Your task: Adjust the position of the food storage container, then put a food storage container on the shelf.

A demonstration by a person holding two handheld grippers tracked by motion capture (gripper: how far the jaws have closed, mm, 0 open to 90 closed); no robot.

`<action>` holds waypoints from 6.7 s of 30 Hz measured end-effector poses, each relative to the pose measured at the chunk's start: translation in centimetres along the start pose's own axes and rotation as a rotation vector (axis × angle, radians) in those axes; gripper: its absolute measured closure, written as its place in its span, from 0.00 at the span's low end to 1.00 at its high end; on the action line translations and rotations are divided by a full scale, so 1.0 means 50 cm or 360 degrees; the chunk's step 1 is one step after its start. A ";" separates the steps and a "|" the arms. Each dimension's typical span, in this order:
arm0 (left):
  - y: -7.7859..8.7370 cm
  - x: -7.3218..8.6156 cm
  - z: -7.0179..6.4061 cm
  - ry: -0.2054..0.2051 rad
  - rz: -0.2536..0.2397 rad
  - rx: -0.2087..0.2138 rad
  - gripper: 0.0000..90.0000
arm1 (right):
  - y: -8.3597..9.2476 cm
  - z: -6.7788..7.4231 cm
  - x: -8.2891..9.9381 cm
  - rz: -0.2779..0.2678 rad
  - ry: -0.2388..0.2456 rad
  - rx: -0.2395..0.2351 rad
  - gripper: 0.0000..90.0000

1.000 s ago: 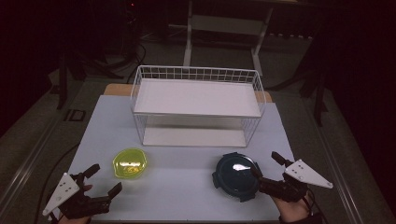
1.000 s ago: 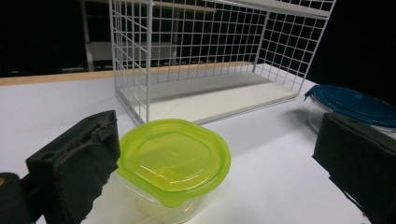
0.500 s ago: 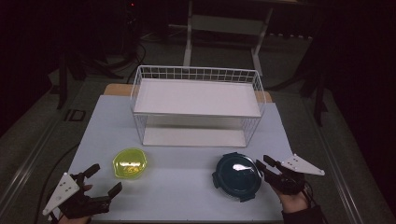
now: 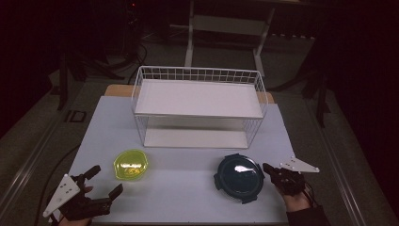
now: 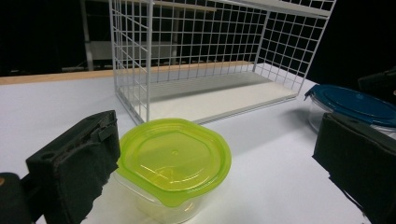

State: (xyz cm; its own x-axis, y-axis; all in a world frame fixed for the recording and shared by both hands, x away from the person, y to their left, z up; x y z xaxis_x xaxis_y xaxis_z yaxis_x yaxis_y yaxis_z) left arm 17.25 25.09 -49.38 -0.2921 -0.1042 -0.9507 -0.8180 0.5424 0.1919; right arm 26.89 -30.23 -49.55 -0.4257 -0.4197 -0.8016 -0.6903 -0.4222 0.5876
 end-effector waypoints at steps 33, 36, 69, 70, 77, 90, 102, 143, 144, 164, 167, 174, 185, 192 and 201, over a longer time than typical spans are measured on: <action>0.000 -0.001 -0.001 -0.0005 0.0001 0.0012 0.00 | -0.012 0.038 0.017 0.0047 -0.0035 -0.0126 1.00; -0.001 -0.001 -0.002 -0.0008 0.0006 0.0013 0.00 | -0.013 0.038 0.017 0.0044 -0.0039 -0.0132 1.00; -0.004 0.000 -0.005 -0.0023 0.0027 0.0022 0.00 | -0.032 0.075 0.003 0.0033 -0.0005 -0.0259 1.00; -0.004 0.000 -0.005 -0.0023 0.0028 0.0023 0.00 | -0.031 0.076 0.001 0.0033 0.0002 -0.0252 1.00; -0.008 -0.002 -0.012 -0.0032 0.0047 0.0026 0.00 | 0.010 0.061 -0.017 -0.0078 -0.0025 -0.0197 0.83; -0.058 -0.031 -0.088 -0.0126 0.0234 0.0240 0.00 | 0.037 0.070 -0.046 -0.0194 -0.0042 -0.0375 0.23; -0.131 -0.099 -0.191 -0.0142 0.0273 0.0532 0.00 | 0.060 0.069 -0.090 -0.0243 0.0015 -0.0377 0.23; -0.391 0.040 -0.193 0.0955 0.1142 0.0605 0.30 | -0.004 0.062 -0.071 -0.0028 -0.0092 -0.0590 0.22; -0.394 0.044 -0.191 0.0978 0.1160 0.0610 0.30 | -0.005 0.062 -0.070 -0.0025 -0.0091 -0.0590 0.23; -0.426 0.066 -0.203 0.1166 0.1278 0.0704 0.55 | -0.001 0.059 -0.056 0.0017 -0.0114 -0.0586 0.26; -0.427 0.064 -0.204 0.1136 0.1280 0.0711 0.55 | -0.001 0.054 -0.048 0.0044 -0.0139 -0.0583 0.27; -0.421 0.057 -0.211 0.1065 0.1259 0.0739 0.58 | -0.005 0.041 -0.026 0.0096 -0.0229 -0.0602 0.28; -0.394 0.055 -0.227 0.0929 0.1214 0.0764 0.60 | 0.002 0.051 0.003 0.0121 -0.0316 -0.0687 0.43; -0.385 0.053 -0.232 0.0849 0.1206 0.0804 0.61 | 0.008 0.054 0.002 0.0155 -0.0325 -0.0767 0.55; -0.382 0.052 -0.237 0.0781 0.1197 0.0838 0.62 | 0.002 0.051 0.005 0.0214 -0.0385 -0.0891 0.59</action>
State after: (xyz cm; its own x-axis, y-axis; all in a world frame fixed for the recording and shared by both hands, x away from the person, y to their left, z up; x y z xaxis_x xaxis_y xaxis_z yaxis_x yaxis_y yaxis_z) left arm 26.22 4.59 -52.62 -0.9029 0.1481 -0.4036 -0.0556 0.8906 0.4513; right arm 25.20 -28.33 -49.99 -0.6533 -0.3323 -0.6803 -0.2377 -0.7631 0.6010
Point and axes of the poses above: each handheld gripper's, and its own axes: y roughly backward along the jaws, x roughly out of its underside, z roughly to its left, the point moved 2 cm from there along -y, roughly forward along the jaws, and after that the axes turned 7 degrees about y, right-handed, at the moved point
